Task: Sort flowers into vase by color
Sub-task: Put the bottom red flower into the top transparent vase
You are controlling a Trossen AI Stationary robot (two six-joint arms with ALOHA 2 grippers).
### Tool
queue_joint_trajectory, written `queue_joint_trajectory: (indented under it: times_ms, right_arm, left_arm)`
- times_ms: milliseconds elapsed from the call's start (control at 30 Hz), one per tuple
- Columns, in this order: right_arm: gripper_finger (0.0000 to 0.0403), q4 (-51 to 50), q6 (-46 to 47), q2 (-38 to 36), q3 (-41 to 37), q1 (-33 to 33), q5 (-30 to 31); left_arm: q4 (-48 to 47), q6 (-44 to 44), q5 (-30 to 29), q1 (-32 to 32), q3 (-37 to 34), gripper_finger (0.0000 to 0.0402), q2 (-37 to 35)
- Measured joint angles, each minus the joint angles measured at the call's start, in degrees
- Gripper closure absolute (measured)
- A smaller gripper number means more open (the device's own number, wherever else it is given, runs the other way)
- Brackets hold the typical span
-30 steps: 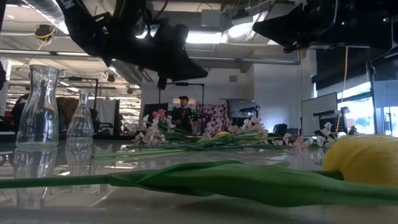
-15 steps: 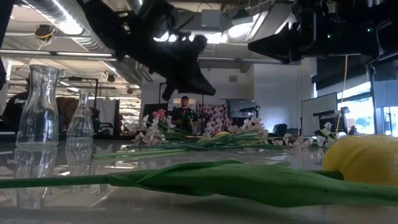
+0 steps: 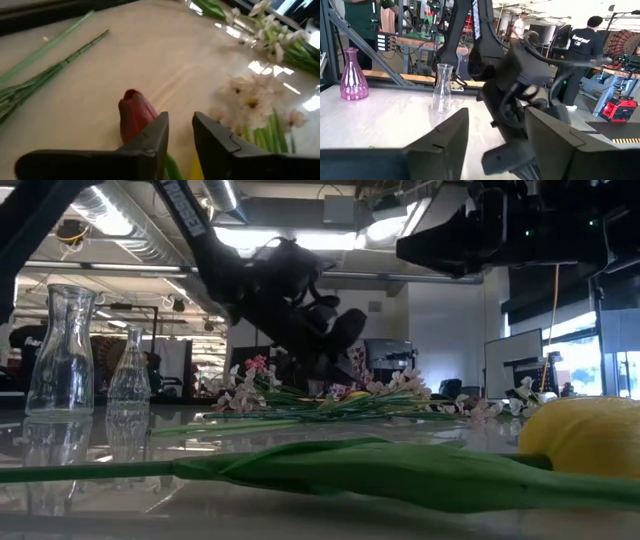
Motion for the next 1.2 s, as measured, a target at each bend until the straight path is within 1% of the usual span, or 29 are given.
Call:
queue_joint_trajectory:
  times_ms: [100, 200, 300, 500, 700, 767, 833, 900, 1000, 1200]
  right_arm:
    - [0.0188, -2.01, -0.01, 0.0, 0.45, 0.0, 0.0]
    - [0.0182, -2.21, 0.0, 0.0, 0.49, 0.0, 0.0]
    - [0.018, -2.14, 0.0, 0.0, 0.5, 0.0, 0.0]
    - [0.018, -1.74, 0.04, 0.02, 0.55, 0.0, -0.02]
    - [0.018, -1.9, 0.32, 0.04, 0.55, 0.0, -0.44]
    - [0.018, -2.06, 0.33, 0.04, 0.55, 0.0, -0.44]
    - [0.018, -2.17, 0.38, 0.04, 0.55, 0.0, -0.44]
    - [0.018, -2.17, 0.44, 0.04, 0.55, 0.0, -0.44]
    - [0.018, -2.2, 0.44, 0.04, 0.55, 0.0, -0.44]
    - [0.018, -2.65, 0.44, 0.04, 0.55, 0.0, -0.46]
  left_arm:
    - [-0.73, -1.22, 0.16, -0.09, 0.2, 0.0292, 1.52]
    - [-0.95, -1.24, -1.55, -0.14, 0.22, 0.0285, 1.91]
    - [-0.75, -1.22, -4.13, -0.29, 0.33, 0.0286, 2.68]
    - [0.32, -1.24, -5.99, -0.58, 0.39, 0.0298, 4.91]
    - [0.3, -2.58, -10.71, -1.68, 0.44, 0.032, 5.96]
    - [0.12, -2.34, -12.85, -2.2, 0.42, 0.0339, 5.93]
    - [-0.37, -1.18, -14.46, -2.37, 0.33, 0.0368, 5.55]
    - [-1.4, 0.1, -15.57, -2.37, 0.23, 0.0392, 4.47]
    - [-3.21, 1.77, -16.07, -2.63, 0.08, 0.0396, 1.12]
    - [-7.11, 8.54, -18.49, -5.43, 0.15, 0.04, -11.85]
